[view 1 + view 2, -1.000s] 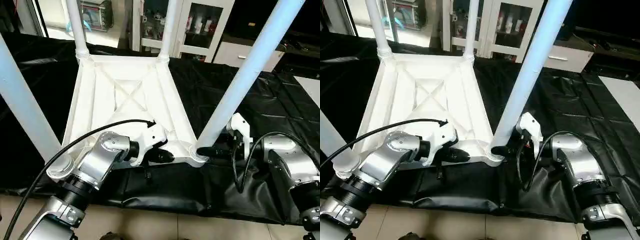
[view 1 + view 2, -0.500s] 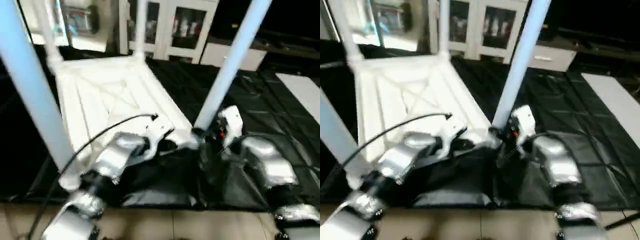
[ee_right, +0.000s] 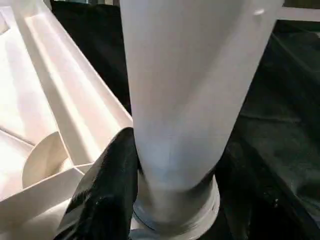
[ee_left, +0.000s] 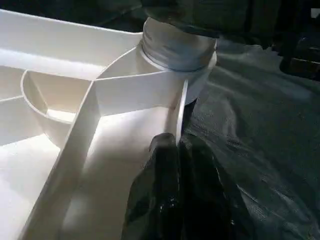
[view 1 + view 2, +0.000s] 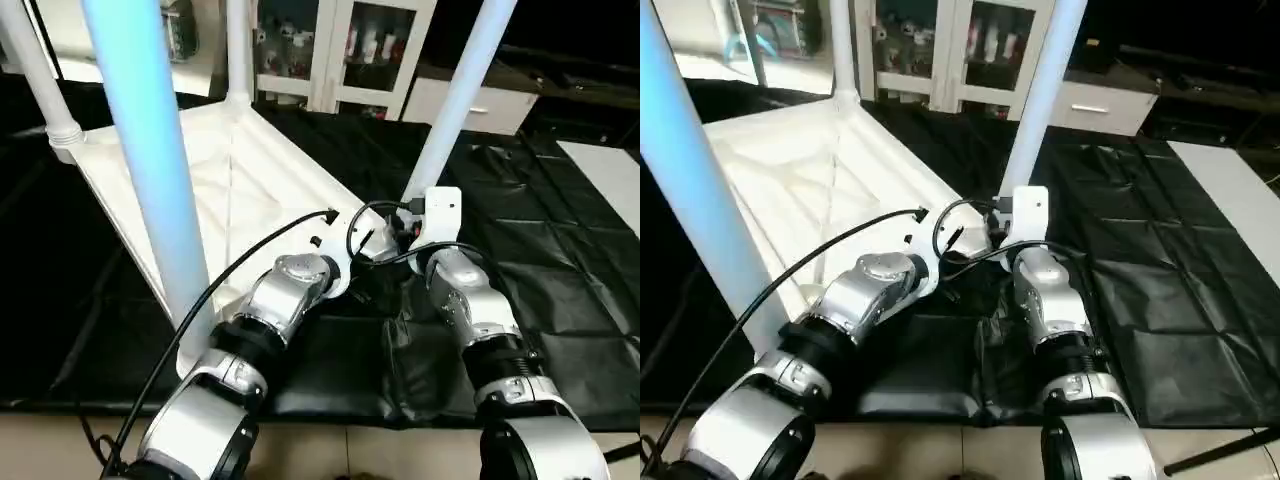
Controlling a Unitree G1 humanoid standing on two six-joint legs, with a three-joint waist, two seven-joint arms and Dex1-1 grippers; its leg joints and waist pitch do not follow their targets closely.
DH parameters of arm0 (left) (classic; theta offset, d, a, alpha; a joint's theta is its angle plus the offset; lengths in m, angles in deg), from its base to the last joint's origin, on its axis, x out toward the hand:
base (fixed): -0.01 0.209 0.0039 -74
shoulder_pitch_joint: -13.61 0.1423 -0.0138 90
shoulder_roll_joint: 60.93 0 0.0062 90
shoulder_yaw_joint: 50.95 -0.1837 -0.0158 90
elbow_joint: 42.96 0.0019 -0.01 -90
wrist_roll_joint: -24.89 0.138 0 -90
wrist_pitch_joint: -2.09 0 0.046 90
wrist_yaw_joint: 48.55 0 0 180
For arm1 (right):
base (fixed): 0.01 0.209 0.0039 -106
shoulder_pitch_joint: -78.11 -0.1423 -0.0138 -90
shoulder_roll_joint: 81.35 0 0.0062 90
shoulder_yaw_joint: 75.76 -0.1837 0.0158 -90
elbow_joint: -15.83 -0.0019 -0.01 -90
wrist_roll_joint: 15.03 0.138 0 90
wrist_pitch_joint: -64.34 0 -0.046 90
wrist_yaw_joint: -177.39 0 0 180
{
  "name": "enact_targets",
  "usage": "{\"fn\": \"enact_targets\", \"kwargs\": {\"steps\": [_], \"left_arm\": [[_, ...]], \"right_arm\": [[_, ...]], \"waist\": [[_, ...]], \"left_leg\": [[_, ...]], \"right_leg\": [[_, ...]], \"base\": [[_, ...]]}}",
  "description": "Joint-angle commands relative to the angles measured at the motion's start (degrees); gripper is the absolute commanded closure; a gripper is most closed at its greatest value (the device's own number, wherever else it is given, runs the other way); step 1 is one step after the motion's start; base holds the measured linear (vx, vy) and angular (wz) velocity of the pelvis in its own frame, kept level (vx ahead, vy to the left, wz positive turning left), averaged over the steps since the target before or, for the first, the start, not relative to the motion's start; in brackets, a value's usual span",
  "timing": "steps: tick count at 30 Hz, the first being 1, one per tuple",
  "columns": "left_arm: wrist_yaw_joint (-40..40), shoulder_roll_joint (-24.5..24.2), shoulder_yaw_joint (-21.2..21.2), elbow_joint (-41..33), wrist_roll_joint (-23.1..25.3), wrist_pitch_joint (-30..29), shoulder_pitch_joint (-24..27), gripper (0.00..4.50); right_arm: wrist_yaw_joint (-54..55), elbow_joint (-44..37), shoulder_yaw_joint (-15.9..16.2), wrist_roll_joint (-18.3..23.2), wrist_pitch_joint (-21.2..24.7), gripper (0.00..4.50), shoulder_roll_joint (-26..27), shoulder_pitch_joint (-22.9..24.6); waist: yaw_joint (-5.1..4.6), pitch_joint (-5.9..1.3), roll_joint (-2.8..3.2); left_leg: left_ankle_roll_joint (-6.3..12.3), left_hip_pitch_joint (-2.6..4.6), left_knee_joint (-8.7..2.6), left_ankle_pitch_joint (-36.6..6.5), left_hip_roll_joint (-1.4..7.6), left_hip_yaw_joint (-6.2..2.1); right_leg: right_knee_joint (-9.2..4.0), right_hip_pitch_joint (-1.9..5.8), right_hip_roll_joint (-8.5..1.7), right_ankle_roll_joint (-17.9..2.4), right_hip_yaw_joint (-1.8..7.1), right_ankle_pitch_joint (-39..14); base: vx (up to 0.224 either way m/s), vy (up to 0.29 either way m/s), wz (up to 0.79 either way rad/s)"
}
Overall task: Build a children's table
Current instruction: Rotate leg to tighten
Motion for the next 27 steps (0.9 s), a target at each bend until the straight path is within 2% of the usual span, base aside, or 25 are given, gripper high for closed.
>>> {"fn": "enact_targets", "kwargs": {"steps": [1,3,4,5,6,7,8,9,10,11,12,13,15,16,18,19,20,21,22,23,24,25,26,27], "left_arm": [[-8.24,-1.74,4.45,0.12,0.52,5.26,-2.99,4.50],[-8.20,-1.88,4.43,0.35,0.46,5.47,-3.01,4.50],[-7.70,-2.05,4.53,0.56,0.54,5.75,-3.01,4.50],[-7.70,-2.05,4.53,0.56,0.54,5.75,-3.01,4.50],[-7.22,-2.26,4.47,0.44,0.61,5.85,-2.86,4.50],[-5.28,-2.99,3.78,0.01,0.76,6.79,-2.38,4.50],[-4.14,-3.37,3.50,-0.34,0.67,7.18,-2.02,4.50],[-4.05,-3.40,3.47,-0.36,0.67,7.22,-2.00,4.50],[0.51,-4.59,1.74,-1.94,0.83,10.12,-0.53,4.50],[0.51,-4.59,1.74,-1.94,0.83,10.12,-0.53,4.50],[1.57,-5.06,1.25,-2.36,0.98,10.34,0.01,4.50],[2.94,-5.65,0.56,-2.73,1.21,10.96,0.63,4.50],[6.03,-6.89,-0.60,-3.62,1.29,12.07,2.04,4.50],[9.03,-7.96,-1.29,-4.91,0.83,12.02,3.34,4.50],[12.45,-9.28,-2.07,-6.67,0.10,11.80,4.79,4.50],[14.00,-9.92,-2.47,-7.39,-0.26,11.82,5.41,4.50],[16.85,-11.05,-3.42,-8.84,-0.67,12.37,6.39,4.50],[18.90,-11.82,-4.06,-9.75,-0.88,12.90,7.05,4.50],[21.83,-12.91,-4.76,-11.36,-1.50,12.87,8.01,4.50],[24.50,-13.90,-5.36,-12.87,-2.00,12.91,8.87,4.50],[25.27,-14.18,-5.54,-13.33,-2.20,12.86,9.10,4.50],[29.38,-15.62,-6.42,-15.90,-3.21,12.56,10.39,4.50],[30.36,-15.94,-6.62,-16.55,-3.40,12.51,10.71,4.50],[32.01,-16.45,-7.17,-17.52,-3.77,12.57,11.16,4.50]], "right_arm": [[-4.07,0.64,3.11,0.00,-0.62,2.64,3.11,1.86],[-6.07,-0.07,3.33,0.72,-1.51,2.64,3.04,2.17],[-10.02,-2.07,2.80,3.19,-0.48,2.64,2.96,2.79],[-10.02,-2.07,2.80,3.19,-0.48,1.94,2.96,2.79],[-11.58,-3.58,2.66,3.93,-0.38,1.94,2.57,3.34],[-14.48,-6.67,2.47,5.31,0.16,1.87,1.30,4.66],[-15.57,-8.23,2.38,5.86,0.55,1.73,0.58,5.39],[-15.62,-8.30,2.38,5.88,0.57,1.58,0.54,5.42],[-17.29,-11.87,2.93,6.10,1.34,1.58,-1.45,7.41],[-17.29,-11.87,2.93,6.10,1.34,1.47,-1.45,7.41],[-17.70,-13.31,3.04,6.17,1.74,1.47,-2.24,8.26],[-18.31,-14.81,3.12,6.34,2.20,1.34,-3.10,9.14],[-19.53,-17.64,3.20,6.38,2.93,1.21,-5.07,10.83],[-20.69,-19.26,2.87,6.35,3.31,1.12,-6.91,11.83],[-22.70,-20.97,2.28,6.36,3.91,1.05,-9.29,12.81],[-24.01,-21.88,1.94,6.32,4.38,0.99,-10.50,13.31],[-27.15,-22.61,2.29,6.53,4.96,0.99,-12.65,13.76],[-29.35,-23.22,2.66,6.81,5.47,0.72,-14.20,14.11],[-34.67,-24.46,3.88,7.69,6.46,0.65,-17.30,14.96],[-40.14,-26.15,5.47,8.48,7.50,0.65,-20.63,16.08],[-41.83,-26.57,5.89,8.65,7.47,0.60,-21.67,16.48],[-50.66,-28.90,8.09,9.60,7.25,0.47,-27.18,18.65],[-52.60,-29.48,8.56,9.79,7.04,0.23,-28.50,19.23],[-54.91,-29.75,8.73,10.28,6.70,0.23,-29.82,19.74]], "waist": [[0.39,-4.05,-0.68],[0.44,-3.99,-0.57],[0.42,-3.97,-0.57],[0.50,-3.94,-0.31],[0.51,-3.99,-0.32],[0.53,-3.89,-0.43],[0.03,-3.94,-0.27],[-0.41,-4.00,-0.37],[-0.64,-4.19,-0.02],[-0.64,-4.19,-0.02],[-0.49,-4.21,-0.01],[-0.30,-3.99,0.01],[0.32,-3.78,0.20],[0.41,-3.62,0.49],[0.71,-3.53,0.48],[0.89,-3.27,0.47],[1.21,-3.27,0.59],[1.17,-3.26,0.51],[1.30,-3.16,0.69],[1.42,-3.19,0.62],[1.74,-3.08,0.67],[1.95,-3.02,0.79],[2.46,-2.95,0.75],[2.48,-2.89,0.81]], "left_leg": [[5.38,0.53,-3.34,-5.03,1.47,-0.55],[5.00,0.65,-3.41,-6.34,1.55,-0.57],[4.84,0.68,-3.45,-6.89,1.57,-0.57],[4.79,0.74,-3.48,-7.20,1.59,-0.60],[4.68,0.73,-3.49,-6.93,1.65,-0.63],[5.31,0.39,-3.56,-7.24,1.55,-0.66],[5.44,-0.24,-3.88,-7.52,1.62,-1.13],[5.27,-0.55,-3.92,-7.30,1.68,-1.33],[4.57,-0.09,-3.66,-6.99,1.65,-1.26],[4.57,-0.09,-3.66,-6.99,1.65,-1.26],[4.95,0.76,-3.36,-5.77,1.79,-0.92],[5.51,0.52,-3.51,-4.89,1.83,-0.89],[5.62,0.76,-3.57,-5.40,1.99,-0.77],[5.08,0.87,-3.73,-6.26,2.01,-0.74],[4.17,1.00,-3.80,-7.79,2.02,-0.66],[3.32,1.12,-3.97,-10.20,2.03,-0.69],[2.55,1.45,-4.04,-11.87,2.13,-0.73],[2.34,1.32,-4.04,-12.19,2.11,-0.74],[1.93,1.31,-4.11,-12.99,2.13,-0.74],[1.97,1.48,-4.06,-13.67,2.19,-0.76],[2.22,1.54,-4.06,-13.96,2.39,-0.77],[2.43,1.43,-4.11,-14.77,2.42,-0.78],[2.54,1.48,-4.11,-14.44,2.64,-0.71],[2.64,1.49,-4.16,-14.68,2.60,-0.70]], "right_leg": [[-3.49,3.59,-3.09,-10.67,1.88,-7.11],[-3.70,3.54,-3.10,-10.36,1.87,-9.03],[-3.75,3.51,-3.03,-10.21,1.87,-9.52],[-3.76,3.51,-3.02,-10.19,1.88,-9.60],[-3.68,3.49,-3.00,-10.29,1.87,-8.99],[-3.90,3.81,-2.88,-9.93,1.84,-8.46],[-3.84,4.41,-3.12,-8.96,1.77,-9.08],[-3.77,4.61,-3.23,-8.69,1.70,-9.52],[-4.08,4.21,-3.29,-8.77,1.69,-11.01],[-4.08,4.21,-3.29,-8.77,1.69,-11.01],[-3.73,3.57,-3.12,-10.71,1.90,-7.67],[-3.54,3.73,-2.90,-11.95,1.85,-5.91],[-3.58,3.62,-3.01,-12.26,1.92,-6.48],[-3.76,3.53,-2.93,-12.25,1.93,-7.54],[-3.97,3.47,-2.93,-11.80,2.03,-9.49],[-4.39,3.36,-2.96,-10.96,2.02,-12.98],[-4.65,3.18,-3.07,-10.13,2.06,-15.96],[-4.72,3.20,-3.03,-9.81,2.10,-16.69],[-4.93,3.03,-3.06,-9.16,2.15,-18.20],[-4.97,3.04,-2.98,-8.98,2.09,-18.68],[-4.90,3.00,-3.02,-9.02,2.24,-18.41],[-4.97,3.14,-3.00,-8.90,2.22,-19.02],[-4.93,2.96,-3.24,-8.74,2.43,-18.99],[-5.01,2.83,-3.19,-8.82,2.41,-19.27]], "base": [[0.000,0.000,0.00],[0.000,0.000,0.00],[0.000,0.000,0.00],[0.000,0.000,0.00],[0.000,0.000,0.00],[0.000,0.000,0.00],[0.000,0.000,0.00],[0.000,0.000,0.00],[0.000,0.000,0.00],[0.000,0.000,0.00],[0.000,0.000,0.00],[0.000,0.000,0.00],[0.000,0.000,0.00],[0.000,0.000,0.00],[0.000,0.000,0.00],[0.000,0.000,0.00],[0.000,0.000,0.00],[0.000,0.000,0.00],[0.000,0.000,0.00],[0.000,0.000,0.00],[0.000,0.000,0.00],[0.000,0.000,0.00],[0.000,0.000,0.00],[0.000,0.000,0.00]]}}
